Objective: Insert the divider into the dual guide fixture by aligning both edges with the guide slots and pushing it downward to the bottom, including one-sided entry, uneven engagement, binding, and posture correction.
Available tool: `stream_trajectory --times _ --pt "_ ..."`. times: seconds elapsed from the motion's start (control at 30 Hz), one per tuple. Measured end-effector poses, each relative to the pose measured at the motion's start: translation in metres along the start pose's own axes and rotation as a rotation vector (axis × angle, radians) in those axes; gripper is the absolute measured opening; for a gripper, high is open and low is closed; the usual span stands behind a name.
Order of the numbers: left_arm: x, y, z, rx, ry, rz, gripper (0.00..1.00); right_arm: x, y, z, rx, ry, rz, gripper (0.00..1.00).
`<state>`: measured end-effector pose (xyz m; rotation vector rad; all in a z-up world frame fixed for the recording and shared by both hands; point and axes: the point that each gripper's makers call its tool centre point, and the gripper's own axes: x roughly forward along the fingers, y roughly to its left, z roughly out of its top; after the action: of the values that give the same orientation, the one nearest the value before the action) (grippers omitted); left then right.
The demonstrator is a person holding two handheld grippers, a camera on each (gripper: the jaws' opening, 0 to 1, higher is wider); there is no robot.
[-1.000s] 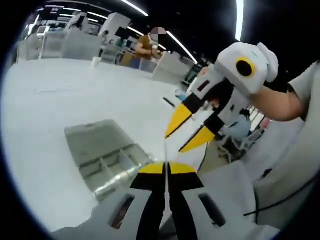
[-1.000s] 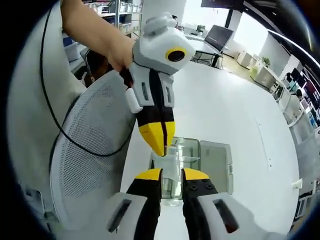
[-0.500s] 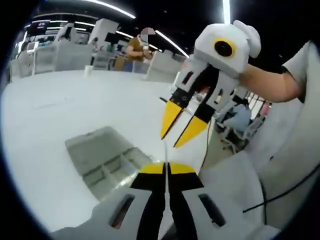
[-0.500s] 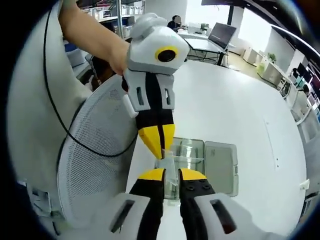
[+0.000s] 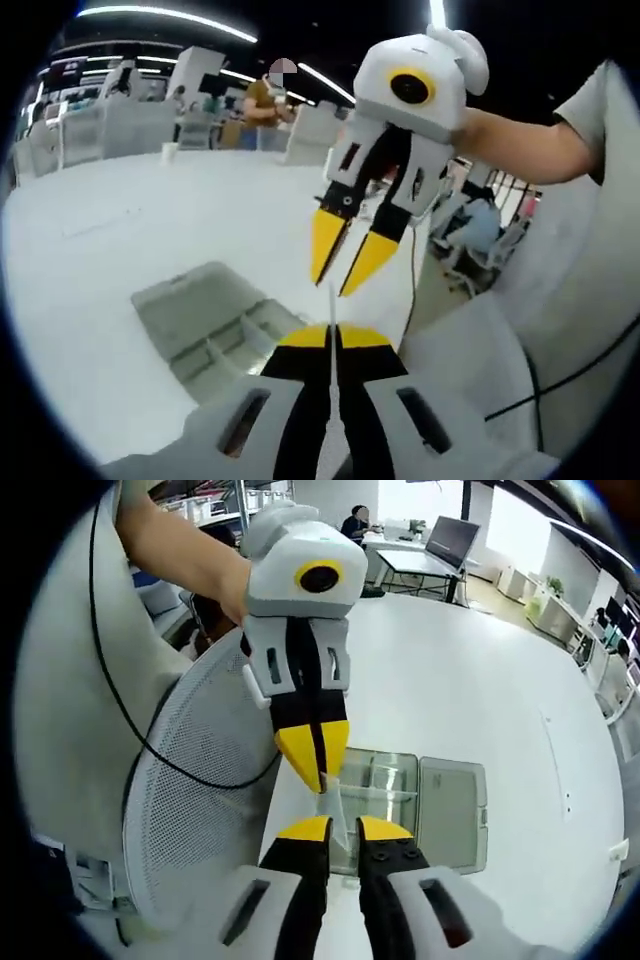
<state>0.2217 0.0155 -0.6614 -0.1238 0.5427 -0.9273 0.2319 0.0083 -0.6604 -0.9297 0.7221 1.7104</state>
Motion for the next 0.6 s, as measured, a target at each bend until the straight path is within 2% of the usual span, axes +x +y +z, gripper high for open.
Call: stream_trajectory --times 0.6 --pt "-0.0001 -0.0039 0.0005 0.044 -0.006 -0.009 0.0 0.0071 0.0077 0.0023 -0.008 0.018 0.073 0.01"
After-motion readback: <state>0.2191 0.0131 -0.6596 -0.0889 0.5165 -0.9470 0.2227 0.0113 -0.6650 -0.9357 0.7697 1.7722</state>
